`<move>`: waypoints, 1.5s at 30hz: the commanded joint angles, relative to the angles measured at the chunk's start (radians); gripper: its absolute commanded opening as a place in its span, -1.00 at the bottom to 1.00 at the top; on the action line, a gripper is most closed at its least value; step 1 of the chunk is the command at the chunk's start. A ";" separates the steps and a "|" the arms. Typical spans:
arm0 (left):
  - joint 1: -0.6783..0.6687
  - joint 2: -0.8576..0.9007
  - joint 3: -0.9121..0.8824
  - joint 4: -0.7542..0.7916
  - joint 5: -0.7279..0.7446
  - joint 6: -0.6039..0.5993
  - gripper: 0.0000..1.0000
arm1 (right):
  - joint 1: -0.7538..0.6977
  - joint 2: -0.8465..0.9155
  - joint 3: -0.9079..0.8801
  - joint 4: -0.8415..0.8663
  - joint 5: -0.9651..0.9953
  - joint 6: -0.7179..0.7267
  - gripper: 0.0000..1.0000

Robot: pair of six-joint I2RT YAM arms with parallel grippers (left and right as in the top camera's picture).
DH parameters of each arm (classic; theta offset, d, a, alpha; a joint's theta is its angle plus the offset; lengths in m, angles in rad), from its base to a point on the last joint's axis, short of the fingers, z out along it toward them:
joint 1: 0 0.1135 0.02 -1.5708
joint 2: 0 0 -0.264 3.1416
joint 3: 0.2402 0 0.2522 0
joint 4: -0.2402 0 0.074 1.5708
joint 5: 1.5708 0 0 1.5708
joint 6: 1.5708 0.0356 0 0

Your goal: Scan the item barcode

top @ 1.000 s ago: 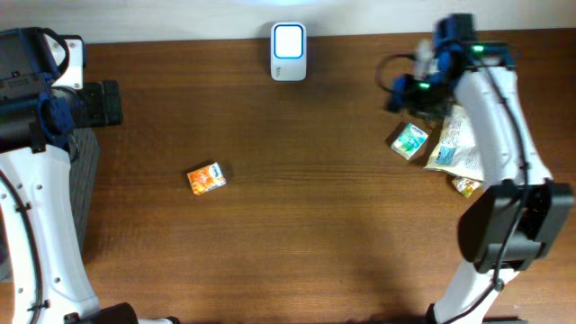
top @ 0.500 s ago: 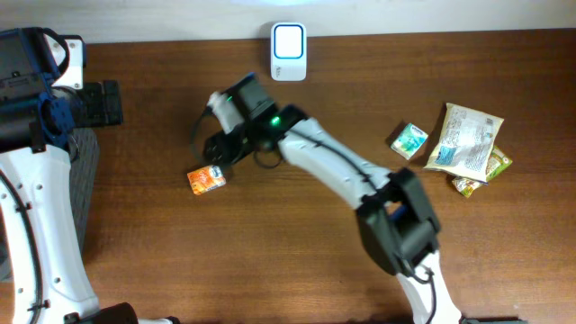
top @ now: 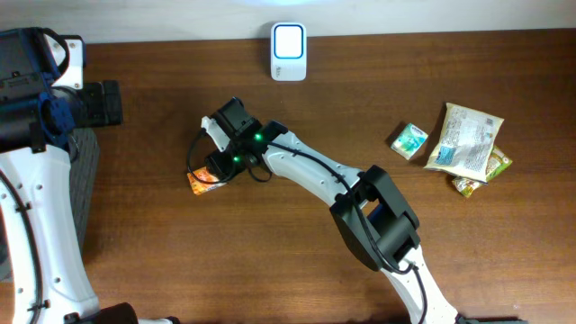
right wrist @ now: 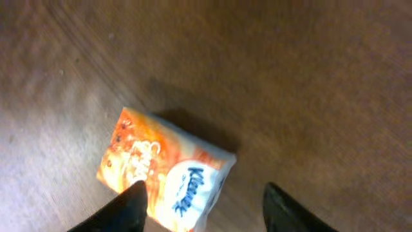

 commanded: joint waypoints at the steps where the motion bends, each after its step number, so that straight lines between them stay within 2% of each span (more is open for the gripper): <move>1: 0.006 0.000 -0.002 0.002 -0.003 0.016 0.99 | 0.004 0.040 -0.003 0.044 -0.007 -0.002 -0.03; 6: 0.006 0.000 -0.002 0.002 -0.003 0.016 0.98 | 0.008 0.080 -0.003 0.114 -0.034 -0.001 -0.08; 7: 0.006 0.000 -0.002 0.002 -0.003 0.016 0.98 | 0.008 0.083 -0.003 0.118 -0.034 -0.001 -0.15; 8: 0.006 0.000 -0.002 0.002 -0.003 0.016 0.98 | 0.008 0.087 -0.003 0.118 -0.034 -0.001 -0.23; 10: 0.006 0.000 -0.002 0.002 -0.003 0.016 0.98 | 0.007 0.087 -0.001 0.118 -0.033 -0.001 -0.62; 12: 0.006 0.000 -0.002 0.002 -0.003 0.016 0.98 | -0.001 0.083 0.010 0.104 -0.038 0.004 -0.88; 13: 0.006 0.000 -0.002 0.002 -0.003 0.016 0.98 | -0.008 0.076 0.018 0.086 -0.045 0.003 -0.92; 20: 0.006 0.000 -0.002 0.002 -0.003 0.016 0.98 | -0.121 -0.072 0.056 -0.194 -0.023 0.014 -0.92; 24: 0.006 0.000 -0.002 0.002 -0.003 0.016 0.98 | -0.178 -0.116 0.057 -0.465 0.002 0.095 -0.92; 27: 0.006 0.000 -0.002 0.002 -0.003 0.016 0.98 | -0.178 -0.112 0.050 -0.639 -0.001 0.097 -0.92; 29: 0.006 0.000 -0.002 0.002 -0.003 0.016 0.99 | -0.163 -0.112 0.050 -0.718 -0.020 0.079 -0.78; 31: 0.006 0.000 -0.002 0.002 -0.003 0.016 0.98 | -0.145 -0.112 0.050 -0.760 -0.048 0.026 -0.28; 33: 0.006 0.000 -0.002 0.002 -0.003 0.016 0.98 | -0.125 -0.112 0.050 -0.796 -0.059 -0.104 0.16; 34: 0.006 0.000 -0.002 0.002 -0.003 0.016 0.98 | -0.121 -0.112 0.050 -0.806 -0.052 -0.169 0.25; 38: 0.006 0.000 -0.002 0.002 -0.003 0.016 0.99 | -0.154 -0.112 0.050 -0.819 0.017 -0.343 0.38; 40: 0.006 0.000 -0.002 0.002 -0.003 0.016 0.98 | -0.190 -0.112 0.050 -0.832 0.024 -0.507 0.39; 41: 0.006 0.000 -0.002 0.002 -0.003 0.016 0.98 | -0.204 -0.112 0.050 -0.843 0.010 -0.583 0.50; 43: 0.006 0.000 -0.002 0.002 -0.003 0.016 0.98 | -0.224 -0.111 0.048 -0.887 -0.087 -0.813 0.55; 45: 0.006 0.000 -0.002 0.002 -0.003 0.016 0.98 | -0.225 -0.106 0.042 -0.893 -0.127 -0.911 0.57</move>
